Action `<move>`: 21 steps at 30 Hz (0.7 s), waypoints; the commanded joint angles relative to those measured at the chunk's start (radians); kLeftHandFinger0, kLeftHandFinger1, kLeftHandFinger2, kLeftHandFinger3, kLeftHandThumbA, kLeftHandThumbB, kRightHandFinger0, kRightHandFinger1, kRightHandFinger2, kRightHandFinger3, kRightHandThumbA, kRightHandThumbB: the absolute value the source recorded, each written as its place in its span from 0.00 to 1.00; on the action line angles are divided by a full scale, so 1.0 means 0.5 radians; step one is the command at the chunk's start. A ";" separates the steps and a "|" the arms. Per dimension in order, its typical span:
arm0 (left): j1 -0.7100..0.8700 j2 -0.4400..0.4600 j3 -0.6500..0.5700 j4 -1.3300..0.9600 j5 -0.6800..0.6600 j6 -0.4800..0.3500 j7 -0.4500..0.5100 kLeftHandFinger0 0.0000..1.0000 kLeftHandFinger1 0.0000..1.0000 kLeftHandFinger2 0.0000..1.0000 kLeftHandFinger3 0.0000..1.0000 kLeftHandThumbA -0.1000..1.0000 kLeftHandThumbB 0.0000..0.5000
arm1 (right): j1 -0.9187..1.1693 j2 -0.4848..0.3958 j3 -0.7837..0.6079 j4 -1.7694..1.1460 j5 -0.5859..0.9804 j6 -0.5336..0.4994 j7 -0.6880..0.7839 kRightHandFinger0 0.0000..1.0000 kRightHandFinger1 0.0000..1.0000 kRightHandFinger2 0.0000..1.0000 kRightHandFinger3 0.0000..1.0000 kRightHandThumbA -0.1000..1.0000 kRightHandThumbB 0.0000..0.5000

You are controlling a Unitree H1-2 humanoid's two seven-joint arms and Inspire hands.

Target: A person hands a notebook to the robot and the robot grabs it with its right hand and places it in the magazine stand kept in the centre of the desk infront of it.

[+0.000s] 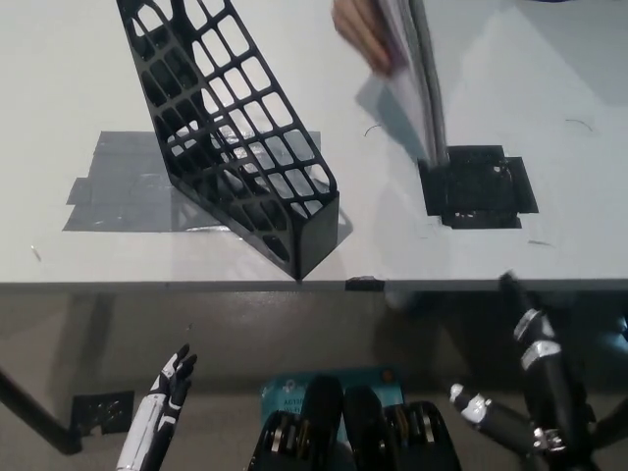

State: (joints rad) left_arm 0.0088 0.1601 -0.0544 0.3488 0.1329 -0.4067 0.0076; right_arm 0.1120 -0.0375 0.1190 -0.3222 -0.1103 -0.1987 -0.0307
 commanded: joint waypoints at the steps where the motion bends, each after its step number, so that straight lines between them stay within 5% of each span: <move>1: -0.053 0.049 -0.019 0.002 0.048 -0.127 0.102 1.00 1.00 1.00 1.00 1.00 1.00 | -0.179 0.034 -0.100 -0.369 0.003 -0.011 -0.047 1.00 1.00 1.00 1.00 0.94 0.37; 6: -0.038 0.056 -0.023 -0.007 0.036 -0.127 0.121 1.00 1.00 1.00 1.00 1.00 1.00 | -0.414 0.031 -0.215 -0.329 0.123 0.186 -0.054 1.00 1.00 1.00 1.00 0.97 0.51; 17: -0.061 0.064 -0.026 -0.005 0.037 -0.127 0.133 1.00 1.00 1.00 1.00 1.00 1.00 | -0.765 0.044 -0.225 -0.145 0.029 0.397 -0.030 1.00 1.00 1.00 1.00 1.00 0.58; 21: -0.057 0.061 -0.023 -0.012 0.028 -0.127 0.126 1.00 1.00 1.00 1.00 1.00 1.00 | -0.857 0.059 -0.203 0.028 0.004 0.369 -0.037 1.00 1.00 1.00 1.00 0.94 0.44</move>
State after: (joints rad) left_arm -0.0131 0.1741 -0.0631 0.3601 0.1410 -0.4323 0.0441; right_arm -0.2624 -0.0248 0.0158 -0.3508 -0.0946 -0.0294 -0.0402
